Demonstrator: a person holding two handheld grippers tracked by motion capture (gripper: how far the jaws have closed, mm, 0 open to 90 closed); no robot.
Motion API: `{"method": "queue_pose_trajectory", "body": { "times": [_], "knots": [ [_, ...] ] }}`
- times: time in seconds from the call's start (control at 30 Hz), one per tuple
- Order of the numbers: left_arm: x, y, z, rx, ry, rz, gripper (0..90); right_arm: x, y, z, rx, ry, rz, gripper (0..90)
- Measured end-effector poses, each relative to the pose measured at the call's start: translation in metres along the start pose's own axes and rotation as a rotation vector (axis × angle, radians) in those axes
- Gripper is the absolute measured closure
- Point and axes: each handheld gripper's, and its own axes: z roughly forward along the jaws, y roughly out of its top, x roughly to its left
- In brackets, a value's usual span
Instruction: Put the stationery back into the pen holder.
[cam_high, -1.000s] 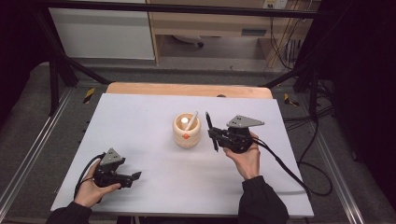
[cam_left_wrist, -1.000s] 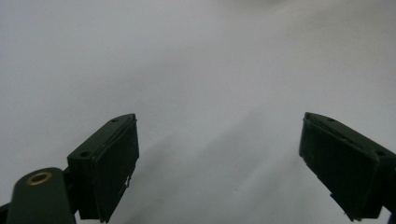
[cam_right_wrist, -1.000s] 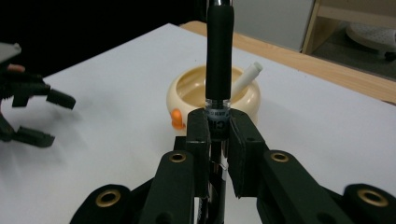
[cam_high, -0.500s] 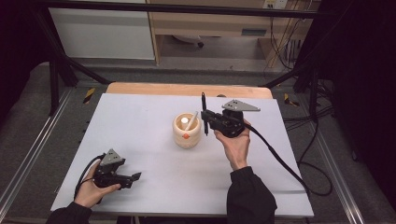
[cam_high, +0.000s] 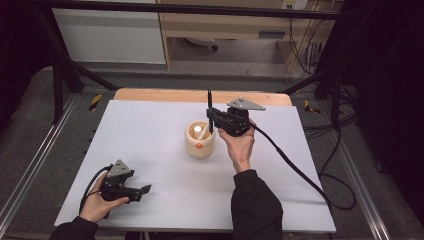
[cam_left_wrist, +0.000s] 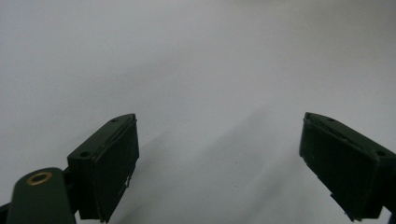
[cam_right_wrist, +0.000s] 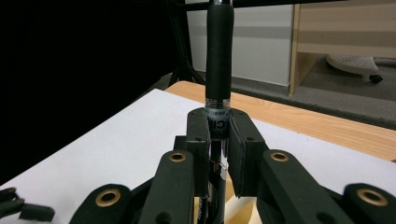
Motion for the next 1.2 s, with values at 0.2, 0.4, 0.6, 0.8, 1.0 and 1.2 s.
{"method": "queue_pose_trajectory", "body": {
  "times": [0.2,0.4,0.6,0.8,1.0,1.2],
  "knots": [
    [0.0,0.0,0.001,0.003,-0.005,-0.002,11.8,-0.003,-0.003,0.015,-0.01,0.006,0.01,79.9],
    [0.0,-0.001,0.001,0.004,-0.008,-0.003,11.8,-0.002,-0.009,0.03,0.005,0.016,0.003,80.0],
    [0.0,-0.001,0.002,0.008,-0.008,0.0,11.8,0.0,-0.019,0.04,0.028,0.027,0.004,80.0],
    [0.0,-0.001,0.002,0.013,-0.01,0.002,11.7,0.003,-0.029,0.047,0.056,0.036,-0.005,79.9],
    [0.0,-0.001,0.002,0.011,-0.01,-0.001,11.7,0.004,-0.04,0.052,0.08,0.04,-0.007,79.9],
    [0.0,-0.001,0.002,0.015,-0.01,0.003,11.7,0.003,-0.052,0.051,0.099,0.046,-0.009,79.9]
  ]
}}
